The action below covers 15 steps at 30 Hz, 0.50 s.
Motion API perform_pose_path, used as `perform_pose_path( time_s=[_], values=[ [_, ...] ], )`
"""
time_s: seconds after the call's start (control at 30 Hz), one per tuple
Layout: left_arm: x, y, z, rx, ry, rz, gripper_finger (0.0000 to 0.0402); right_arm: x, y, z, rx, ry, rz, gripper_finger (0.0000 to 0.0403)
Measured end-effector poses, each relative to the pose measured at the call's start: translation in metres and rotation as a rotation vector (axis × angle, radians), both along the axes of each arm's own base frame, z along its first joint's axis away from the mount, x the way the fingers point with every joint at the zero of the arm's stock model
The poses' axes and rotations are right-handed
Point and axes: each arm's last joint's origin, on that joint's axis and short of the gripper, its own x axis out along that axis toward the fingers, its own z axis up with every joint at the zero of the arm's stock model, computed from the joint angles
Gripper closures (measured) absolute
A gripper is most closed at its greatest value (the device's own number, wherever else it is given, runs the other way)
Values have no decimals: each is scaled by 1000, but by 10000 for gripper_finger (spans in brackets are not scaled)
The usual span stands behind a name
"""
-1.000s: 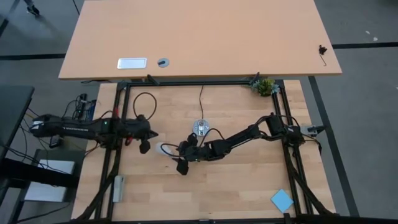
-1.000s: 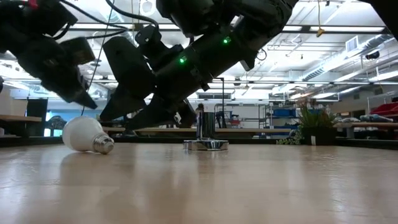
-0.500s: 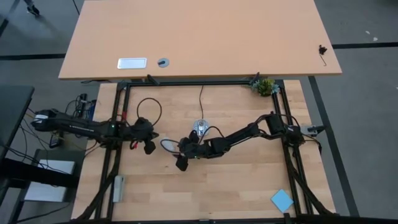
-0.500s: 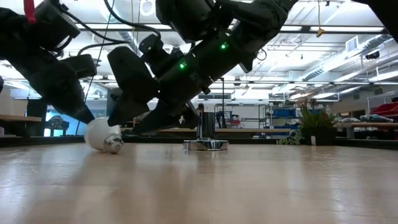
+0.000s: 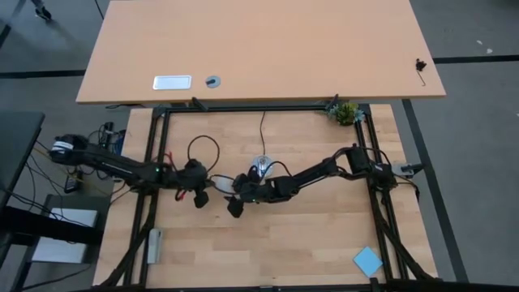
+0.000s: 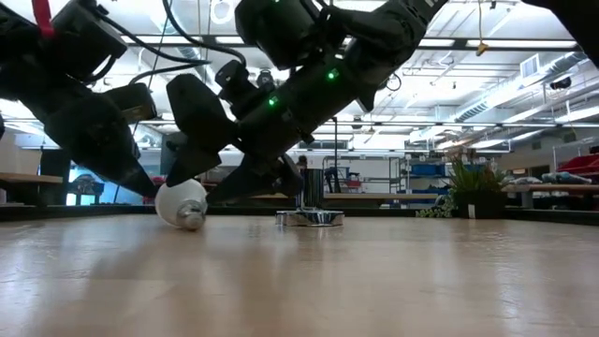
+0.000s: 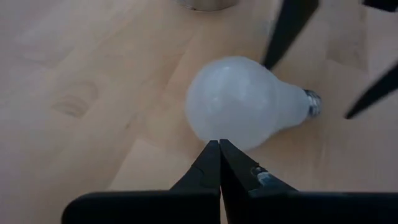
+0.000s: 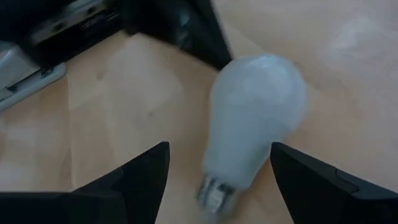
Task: Screw lightbulb
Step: Insert the lightbulb into the lamp socket
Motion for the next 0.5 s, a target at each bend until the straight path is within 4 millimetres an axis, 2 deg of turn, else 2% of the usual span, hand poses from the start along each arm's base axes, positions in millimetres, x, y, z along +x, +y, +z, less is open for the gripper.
perform_pose_path(
  time_s=[0.5],
  values=[
    [18,-10,-11,-15,-50,-35,401,-3,-14,-6,9,67,-52,116]
  ],
)
